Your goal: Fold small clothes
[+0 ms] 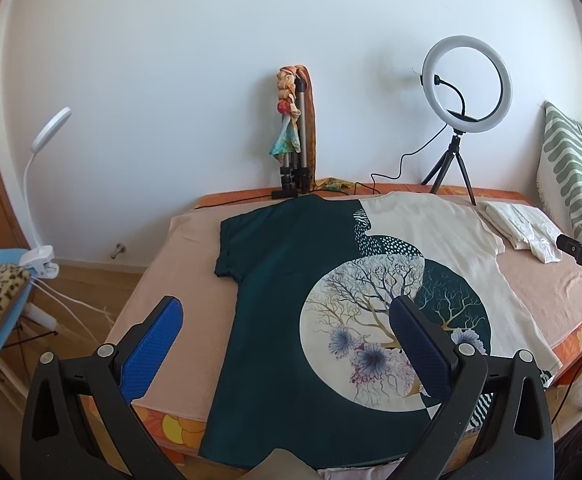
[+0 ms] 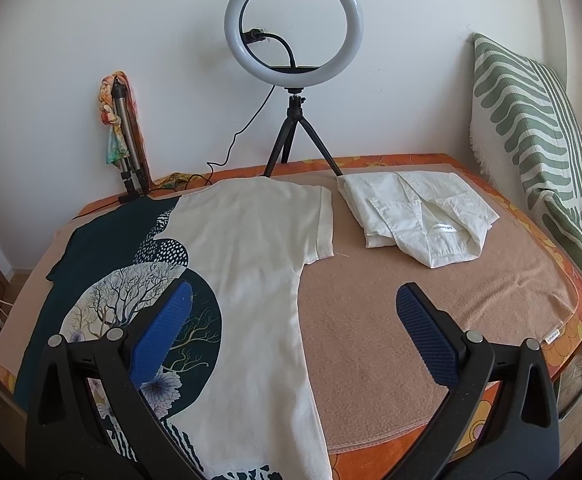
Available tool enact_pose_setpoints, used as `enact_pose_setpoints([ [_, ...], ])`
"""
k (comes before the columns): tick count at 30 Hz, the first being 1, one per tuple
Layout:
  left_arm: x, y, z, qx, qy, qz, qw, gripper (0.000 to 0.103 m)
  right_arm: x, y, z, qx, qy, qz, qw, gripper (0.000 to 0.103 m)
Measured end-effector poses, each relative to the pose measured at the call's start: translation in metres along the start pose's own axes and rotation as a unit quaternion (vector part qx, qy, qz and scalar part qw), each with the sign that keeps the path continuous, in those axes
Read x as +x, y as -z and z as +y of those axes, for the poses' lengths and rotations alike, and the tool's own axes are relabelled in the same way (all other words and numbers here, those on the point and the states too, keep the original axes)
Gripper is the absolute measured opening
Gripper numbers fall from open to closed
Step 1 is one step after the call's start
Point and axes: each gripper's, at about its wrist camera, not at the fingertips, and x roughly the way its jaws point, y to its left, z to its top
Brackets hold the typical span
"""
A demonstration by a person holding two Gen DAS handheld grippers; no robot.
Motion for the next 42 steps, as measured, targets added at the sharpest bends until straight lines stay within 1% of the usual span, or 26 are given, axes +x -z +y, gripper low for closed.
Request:
enact_pose_setpoints([
  [19,-0.003,-0.0023,0.0019,-0.002,-0.003,-0.005,1.0,0.102,0.0008,0.0006,0.0042,-0.01,-0.001,-0.002,1.0,0.103],
  [42,-0.002,-0.0034,0.0017,-0.001,-0.004,-0.002,1.0,0.102,0.0012,0.0003,0.0051,-0.011,-0.001,-0.002,1.0,0.103],
])
